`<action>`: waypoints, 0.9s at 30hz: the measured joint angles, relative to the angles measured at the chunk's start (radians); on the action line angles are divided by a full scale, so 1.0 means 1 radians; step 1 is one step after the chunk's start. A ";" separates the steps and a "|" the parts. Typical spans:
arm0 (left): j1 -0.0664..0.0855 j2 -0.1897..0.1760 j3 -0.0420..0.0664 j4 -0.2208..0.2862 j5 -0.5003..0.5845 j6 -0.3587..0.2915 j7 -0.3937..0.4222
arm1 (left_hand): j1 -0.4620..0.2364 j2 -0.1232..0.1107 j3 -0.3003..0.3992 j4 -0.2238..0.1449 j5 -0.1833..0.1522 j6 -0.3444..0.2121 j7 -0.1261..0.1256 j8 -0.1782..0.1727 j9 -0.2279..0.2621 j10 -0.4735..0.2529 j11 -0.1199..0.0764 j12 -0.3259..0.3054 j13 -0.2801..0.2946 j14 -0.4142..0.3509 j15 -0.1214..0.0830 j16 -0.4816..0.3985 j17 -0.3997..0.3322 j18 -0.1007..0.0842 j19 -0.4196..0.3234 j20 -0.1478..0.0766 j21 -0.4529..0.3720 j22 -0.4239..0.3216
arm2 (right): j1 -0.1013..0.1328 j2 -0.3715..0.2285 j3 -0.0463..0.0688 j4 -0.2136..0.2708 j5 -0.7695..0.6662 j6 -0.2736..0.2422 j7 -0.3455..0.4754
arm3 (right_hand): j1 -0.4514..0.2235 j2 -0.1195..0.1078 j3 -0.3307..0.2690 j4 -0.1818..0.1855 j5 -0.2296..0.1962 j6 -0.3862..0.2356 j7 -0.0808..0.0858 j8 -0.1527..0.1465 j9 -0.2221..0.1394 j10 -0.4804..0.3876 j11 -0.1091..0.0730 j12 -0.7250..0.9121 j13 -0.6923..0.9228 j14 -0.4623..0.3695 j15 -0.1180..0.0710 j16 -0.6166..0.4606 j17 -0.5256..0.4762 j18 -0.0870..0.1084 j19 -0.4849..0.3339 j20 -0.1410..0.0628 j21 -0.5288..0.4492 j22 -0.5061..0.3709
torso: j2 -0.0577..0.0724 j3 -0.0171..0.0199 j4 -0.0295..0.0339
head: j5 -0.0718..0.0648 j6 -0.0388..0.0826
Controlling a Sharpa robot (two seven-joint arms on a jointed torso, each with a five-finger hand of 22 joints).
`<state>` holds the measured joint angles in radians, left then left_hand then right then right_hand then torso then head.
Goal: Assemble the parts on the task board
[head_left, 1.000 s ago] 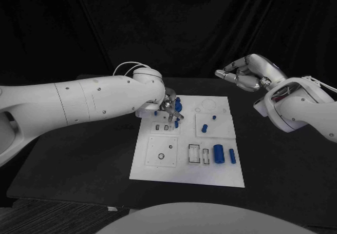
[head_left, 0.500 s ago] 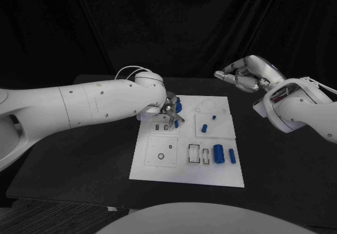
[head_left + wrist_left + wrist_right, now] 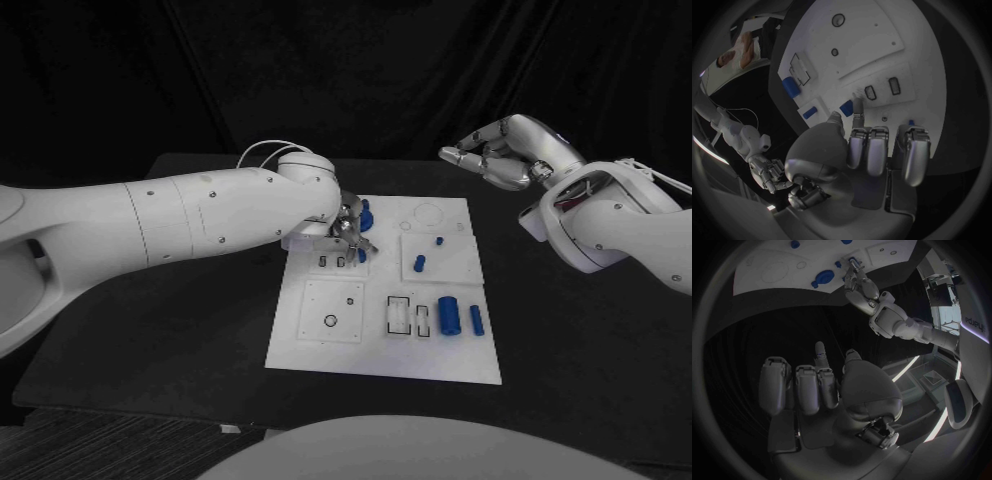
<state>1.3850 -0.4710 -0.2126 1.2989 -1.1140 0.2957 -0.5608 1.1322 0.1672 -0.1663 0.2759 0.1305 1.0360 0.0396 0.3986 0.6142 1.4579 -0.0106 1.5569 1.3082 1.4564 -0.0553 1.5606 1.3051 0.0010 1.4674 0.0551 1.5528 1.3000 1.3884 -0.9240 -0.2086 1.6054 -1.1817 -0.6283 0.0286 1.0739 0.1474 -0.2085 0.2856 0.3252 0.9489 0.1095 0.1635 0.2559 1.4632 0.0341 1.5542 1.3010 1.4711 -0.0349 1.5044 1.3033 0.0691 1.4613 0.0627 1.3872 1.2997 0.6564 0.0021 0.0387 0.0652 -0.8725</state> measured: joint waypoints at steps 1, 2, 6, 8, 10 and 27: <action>-0.001 0.000 0.000 -0.001 0.000 0.000 0.000 | 0.000 0.000 0.000 0.000 -0.001 0.000 0.000 0.000 0.000 0.000 0.000 0.000 0.000 0.000 0.000 0.000 0.000 0.000 0.000 0.000 0.000 0.000 | 0.000 0.000 0.000 0.000 0.000 0.000 0.000 | 0.000 0.000 0.000 0.000 0.000 0.000 0.000 0.000 0.000 0.000 0.000 0.000 0.000 0.000 0.000 0.000 0.000 0.000 0.000 0.000 0.000 0.000 | 0.000 0.0000 0.0000 | 0.000 0.000; -0.001 0.001 0.000 -0.002 0.000 0.000 0.000 | 0.000 0.000 0.000 0.000 -0.009 0.000 0.000 0.000 0.000 0.000 0.000 0.000 -0.001 0.000 0.000 0.000 0.000 0.000 0.000 0.000 0.000 0.000 | 0.000 0.001 0.000 0.000 0.000 0.000 0.000 | 0.000 0.000 0.000 0.000 0.000 0.000 0.000 0.000 0.000 0.000 0.000 0.000 0.000 0.000 0.000 0.000 0.000 0.000 0.000 0.000 0.000 0.000 | 0.000 0.0000 0.0000 | 0.000 0.000; -0.005 0.002 0.000 -0.004 0.000 0.001 0.000 | 0.000 0.000 0.000 0.000 -0.011 0.000 0.000 0.000 0.000 0.000 0.000 0.000 -0.001 0.000 0.000 0.000 0.000 0.000 0.000 0.000 0.000 0.000 | 0.000 0.001 0.000 0.000 0.000 0.001 -0.001 | 0.000 0.000 0.000 0.000 0.000 0.000 0.000 0.000 0.000 0.000 0.000 0.000 0.000 0.000 0.000 0.000 0.000 0.000 0.000 0.000 0.000 0.000 | 0.000 0.0000 0.0001 | 0.001 0.000; -0.005 0.003 0.000 -0.005 0.000 0.001 0.000 | 0.000 0.000 0.000 0.000 -0.011 0.000 0.000 0.000 0.000 0.000 0.000 0.000 -0.001 0.000 0.000 0.000 0.000 0.000 0.000 0.000 0.000 0.000 | -0.001 0.001 0.000 -0.001 0.000 0.001 -0.001 | 0.000 0.000 0.000 0.000 0.000 0.000 0.000 0.000 0.000 0.000 0.000 0.000 0.000 0.000 0.000 0.000 0.000 0.000 0.000 0.000 0.000 0.000 | 0.000 0.0000 0.0003 | 0.001 0.000; -0.005 0.004 0.000 -0.005 0.000 0.001 0.000 | 0.000 0.000 0.000 0.000 -0.011 0.000 0.000 0.000 0.002 0.000 0.000 0.000 0.000 0.000 0.000 0.000 0.000 0.000 0.000 0.000 0.000 0.000 | -0.001 0.001 0.000 -0.001 0.000 0.001 -0.001 | 0.000 0.000 0.000 0.000 0.000 0.000 0.000 0.000 0.000 0.000 0.000 0.000 0.000 0.000 0.000 0.000 0.000 0.000 0.000 0.000 0.000 0.000 | 0.000 0.0000 0.0003 | 0.000 0.000; -0.006 0.010 0.000 -0.017 0.000 0.004 0.001 | 0.033 -0.021 0.048 -0.048 0.049 0.020 -0.002 -0.046 0.030 0.000 0.000 0.000 0.000 0.000 0.000 0.000 0.000 0.000 0.000 0.000 0.000 0.000 | -0.001 0.002 0.000 -0.005 0.000 0.004 -0.004 | 0.000 0.000 0.000 0.000 0.000 0.000 0.000 0.000 0.000 0.000 0.000 0.000 0.000 0.000 0.000 0.000 0.000 0.000 0.000 0.000 0.000 0.000 | 0.000 0.0000 0.0003 | -0.001 0.000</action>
<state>1.3786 -0.4610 -0.2125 1.2817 -1.1139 0.2996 -0.5593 1.1654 0.1457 -0.1184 0.2278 0.1791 1.0559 0.0376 0.3522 0.6441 1.4578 -0.0108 1.5569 1.3082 1.4564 -0.0554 1.5606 1.3051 0.0011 1.4674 0.0550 1.5528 1.3000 1.3871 -0.9222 -0.2086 1.6006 -1.1817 -0.6239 0.0243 1.0740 0.1474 -0.2085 0.2856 0.3253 0.9489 0.1095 0.1636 0.2558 1.4631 0.0341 1.5542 1.3011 1.4711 -0.0348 1.5044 1.3033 0.0691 1.4613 0.0627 1.3872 1.2997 0.6563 0.0021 0.0390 0.0640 -0.8725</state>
